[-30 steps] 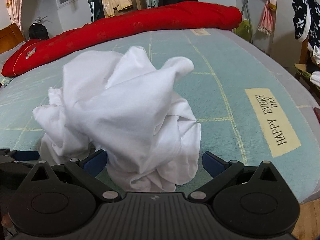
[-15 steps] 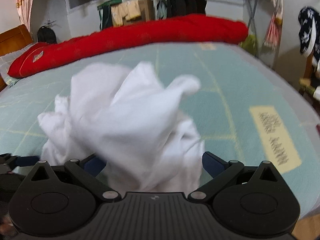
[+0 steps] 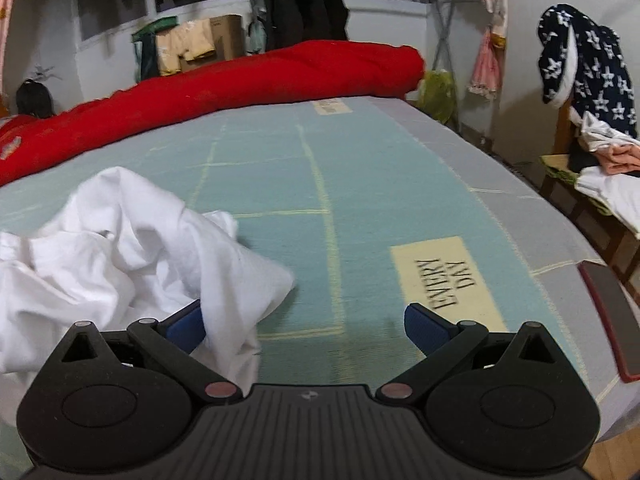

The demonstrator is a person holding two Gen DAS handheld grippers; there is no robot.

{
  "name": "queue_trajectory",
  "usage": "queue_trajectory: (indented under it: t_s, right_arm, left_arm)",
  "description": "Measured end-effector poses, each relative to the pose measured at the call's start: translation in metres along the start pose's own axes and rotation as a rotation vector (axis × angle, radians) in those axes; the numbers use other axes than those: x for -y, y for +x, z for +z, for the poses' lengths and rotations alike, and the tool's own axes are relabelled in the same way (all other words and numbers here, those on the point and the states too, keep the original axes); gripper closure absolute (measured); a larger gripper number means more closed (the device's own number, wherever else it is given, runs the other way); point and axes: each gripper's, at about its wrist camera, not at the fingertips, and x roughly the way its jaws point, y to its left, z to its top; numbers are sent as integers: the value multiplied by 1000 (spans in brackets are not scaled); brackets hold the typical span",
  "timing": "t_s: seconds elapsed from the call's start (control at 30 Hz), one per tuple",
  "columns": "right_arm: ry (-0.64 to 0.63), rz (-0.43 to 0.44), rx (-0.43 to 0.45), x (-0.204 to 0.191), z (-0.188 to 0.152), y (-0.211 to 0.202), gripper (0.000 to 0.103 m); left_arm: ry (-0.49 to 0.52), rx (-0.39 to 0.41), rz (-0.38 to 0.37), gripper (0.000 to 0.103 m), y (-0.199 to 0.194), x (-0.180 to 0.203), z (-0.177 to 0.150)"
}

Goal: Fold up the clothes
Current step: 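Move the left tool to the white T-shirt and close on its hem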

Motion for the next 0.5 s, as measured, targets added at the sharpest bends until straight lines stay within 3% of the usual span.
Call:
queue_trajectory:
  t_s: [0.17,0.2,0.3,0.5]
  right_arm:
    - [1,15,13,-5,-4,-20,0]
    - [-20,27,29,-9,-6,-27,0]
    - [-57,84,65,-14,-10,-46,0]
    - [-108,169,105,-24,-13,-70,0]
  left_arm:
    - [43,22,-87,3,3,1,17]
    - [80,30,-92,3,2,5,20]
    - [198,62,-120,21,-7,18,28]
    - [416,104,-269,23,-16,51,53]
